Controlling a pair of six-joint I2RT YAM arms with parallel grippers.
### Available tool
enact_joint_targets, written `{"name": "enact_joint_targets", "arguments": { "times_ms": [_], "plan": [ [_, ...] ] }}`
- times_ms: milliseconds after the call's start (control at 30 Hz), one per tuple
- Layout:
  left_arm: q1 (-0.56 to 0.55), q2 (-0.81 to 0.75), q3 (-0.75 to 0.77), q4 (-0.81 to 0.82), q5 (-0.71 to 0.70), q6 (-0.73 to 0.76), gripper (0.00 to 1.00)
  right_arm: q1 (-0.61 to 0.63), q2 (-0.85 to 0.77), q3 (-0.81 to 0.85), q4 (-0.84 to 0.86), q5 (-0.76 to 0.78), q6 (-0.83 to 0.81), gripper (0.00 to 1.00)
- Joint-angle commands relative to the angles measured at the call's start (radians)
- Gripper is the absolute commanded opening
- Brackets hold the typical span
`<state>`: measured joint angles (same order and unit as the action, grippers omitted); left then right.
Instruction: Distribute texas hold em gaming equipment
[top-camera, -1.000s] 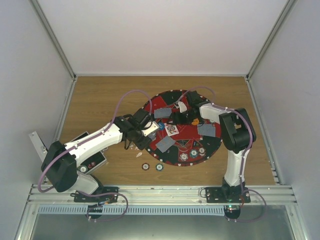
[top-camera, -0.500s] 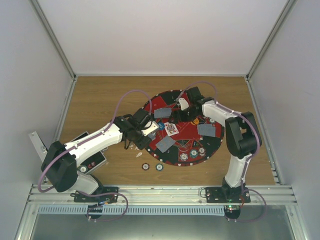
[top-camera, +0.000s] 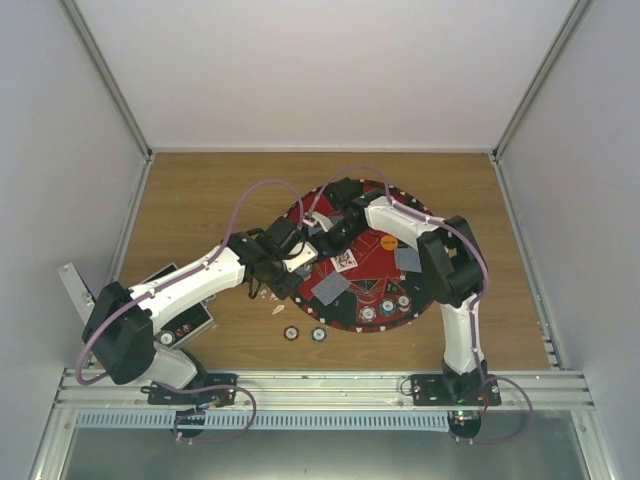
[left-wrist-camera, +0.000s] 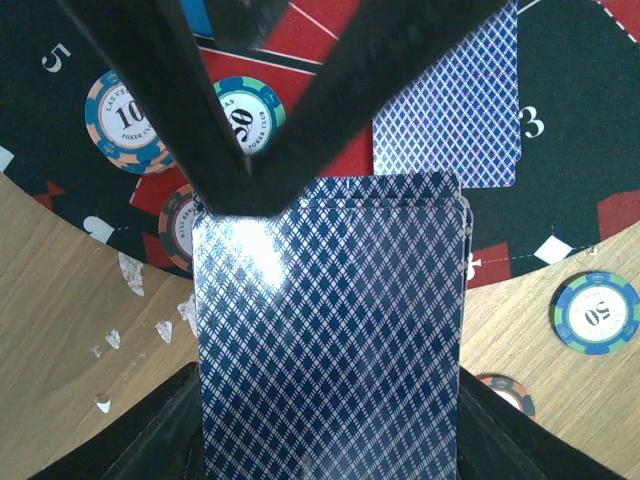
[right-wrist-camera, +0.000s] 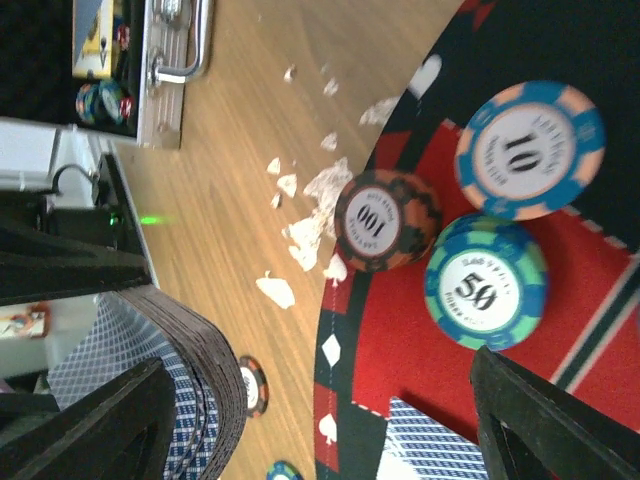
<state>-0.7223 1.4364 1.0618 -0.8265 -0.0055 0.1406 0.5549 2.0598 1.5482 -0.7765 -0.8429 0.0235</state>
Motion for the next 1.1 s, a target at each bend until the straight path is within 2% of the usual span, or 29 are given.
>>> {"name": "enact_joint_targets", "arguments": {
  "times_ms": [0, 200, 467, 833, 1000, 1067],
  "plan": [
    [0.005, -0.01, 0.001, 0.027, -0.003, -0.001, 0.56, 0.033, 0.054, 0.044, -0.102, -0.098, -0.074, 0.81],
    [0.005, -0.011, 0.004, 0.026, -0.004, 0.0, 0.56, 0.043, 0.071, 0.038, -0.107, -0.082, -0.08, 0.78],
    [0.005, -0.016, 0.004, 0.026, -0.005, 0.001, 0.56, 0.037, 0.068, 0.032, -0.116, 0.002, -0.062, 0.62],
    [0.005, -0.016, 0.003, 0.026, -0.004, 0.001, 0.56, -0.022, 0.04, 0.016, -0.112, -0.094, -0.075, 0.46],
    [0.005, -0.014, 0.003, 0.026, -0.005, 0.001, 0.56, -0.022, 0.04, 0.018, -0.118, -0.204, -0.1, 0.31],
    [0.005, -0.014, 0.003, 0.026, -0.004, 0.001, 0.56, -0.022, 0.036, 0.015, -0.119, -0.23, -0.11, 0.21]
  ]
}}
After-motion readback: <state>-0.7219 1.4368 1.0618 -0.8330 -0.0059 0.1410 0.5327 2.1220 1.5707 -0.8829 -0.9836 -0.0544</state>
